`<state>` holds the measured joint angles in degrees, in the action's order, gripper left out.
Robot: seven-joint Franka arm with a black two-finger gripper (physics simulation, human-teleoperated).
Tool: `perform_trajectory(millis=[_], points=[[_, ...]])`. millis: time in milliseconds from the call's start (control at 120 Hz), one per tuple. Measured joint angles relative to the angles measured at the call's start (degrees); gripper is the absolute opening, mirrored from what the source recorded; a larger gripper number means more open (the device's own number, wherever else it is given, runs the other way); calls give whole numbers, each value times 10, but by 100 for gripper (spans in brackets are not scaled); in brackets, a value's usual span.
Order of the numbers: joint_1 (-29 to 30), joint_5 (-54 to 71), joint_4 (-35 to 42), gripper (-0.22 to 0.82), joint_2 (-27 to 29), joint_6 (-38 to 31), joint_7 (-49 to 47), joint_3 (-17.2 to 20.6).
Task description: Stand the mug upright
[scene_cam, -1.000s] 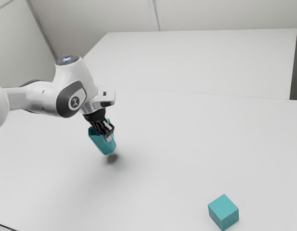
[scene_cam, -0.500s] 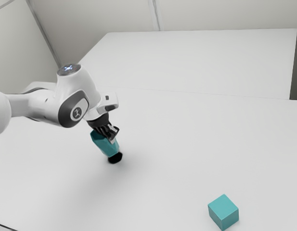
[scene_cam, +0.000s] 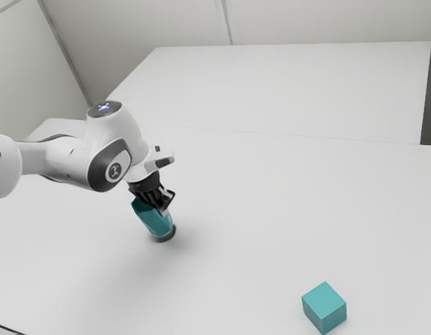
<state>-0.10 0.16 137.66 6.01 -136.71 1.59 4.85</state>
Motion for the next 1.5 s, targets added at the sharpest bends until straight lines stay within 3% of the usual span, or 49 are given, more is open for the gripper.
perform_trajectory(millis=[525, 608, 767, 917, 1300, 1500], points=[[-3, 0, -1, -17, -22, -3, -22, 0], [-5, -2, -1, -7, -22, -2, -23, 0], [-6, -8, -1, 26, -17, -2, -23, 0], [-6, -10, -1, 42, -2, -2, -22, 0], [-9, -11, -11, 56, 56, 30, -19, 0], [-5, -12, -113, 58, 34, 126, -19, 0]])
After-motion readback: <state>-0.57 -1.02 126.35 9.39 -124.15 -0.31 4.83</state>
